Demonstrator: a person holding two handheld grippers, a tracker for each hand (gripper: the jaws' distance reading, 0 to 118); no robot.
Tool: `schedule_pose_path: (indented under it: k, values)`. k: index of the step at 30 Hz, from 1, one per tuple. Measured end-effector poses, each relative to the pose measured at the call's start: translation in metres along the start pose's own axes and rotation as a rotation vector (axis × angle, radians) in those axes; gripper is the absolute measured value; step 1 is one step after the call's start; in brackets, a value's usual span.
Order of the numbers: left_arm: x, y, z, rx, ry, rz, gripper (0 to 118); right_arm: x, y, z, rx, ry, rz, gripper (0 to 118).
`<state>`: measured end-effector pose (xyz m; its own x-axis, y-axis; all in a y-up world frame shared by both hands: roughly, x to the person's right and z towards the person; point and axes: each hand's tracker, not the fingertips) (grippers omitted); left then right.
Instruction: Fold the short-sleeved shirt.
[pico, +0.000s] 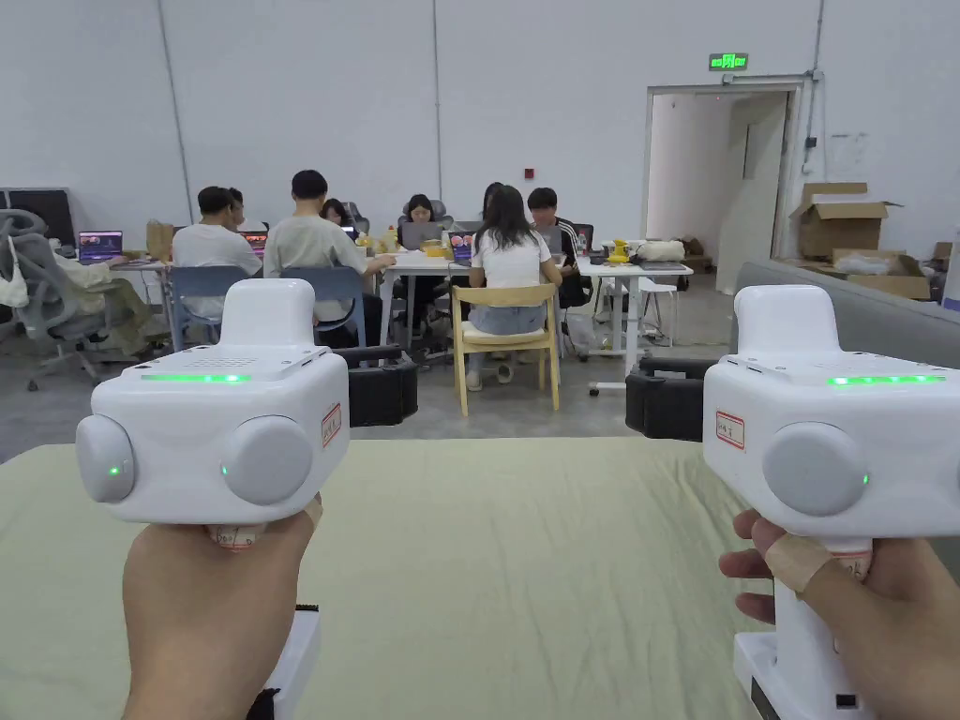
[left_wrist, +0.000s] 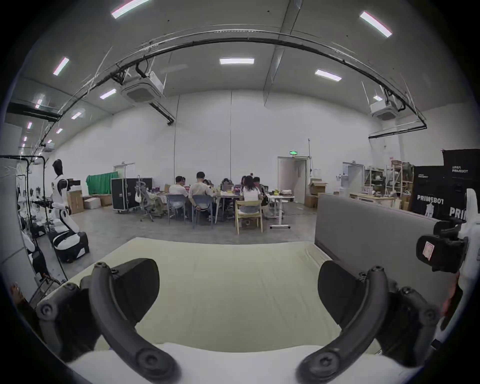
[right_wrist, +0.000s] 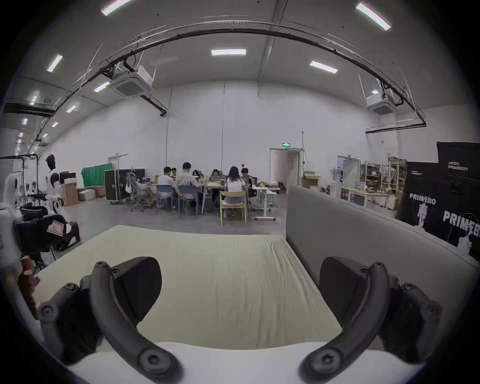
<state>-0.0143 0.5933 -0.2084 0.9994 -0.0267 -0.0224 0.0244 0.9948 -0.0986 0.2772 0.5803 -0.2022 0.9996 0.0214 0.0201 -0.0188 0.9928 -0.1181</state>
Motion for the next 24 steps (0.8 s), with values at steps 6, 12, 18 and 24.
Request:
schedule_pose_path:
  k: [6,12,18,24]
  values:
    - [-0.003,-0.002,0.0,-0.014,-0.002,-0.007,118,-0.009,0.008,0.003,-0.052,0.057,-0.032,118]
    - [-0.007,-0.003,0.003,-0.003,0.005,-0.017,118,-0.014,0.01,0.005,-0.073,0.054,-0.037,118]
    - [-0.011,-0.003,0.002,-0.001,0.002,-0.011,118,-0.015,0.009,0.003,-0.076,0.043,-0.042,118]
    - [-0.011,-0.003,0.005,-0.003,-0.015,0.007,118,-0.02,0.009,0.002,-0.077,0.047,-0.056,118]
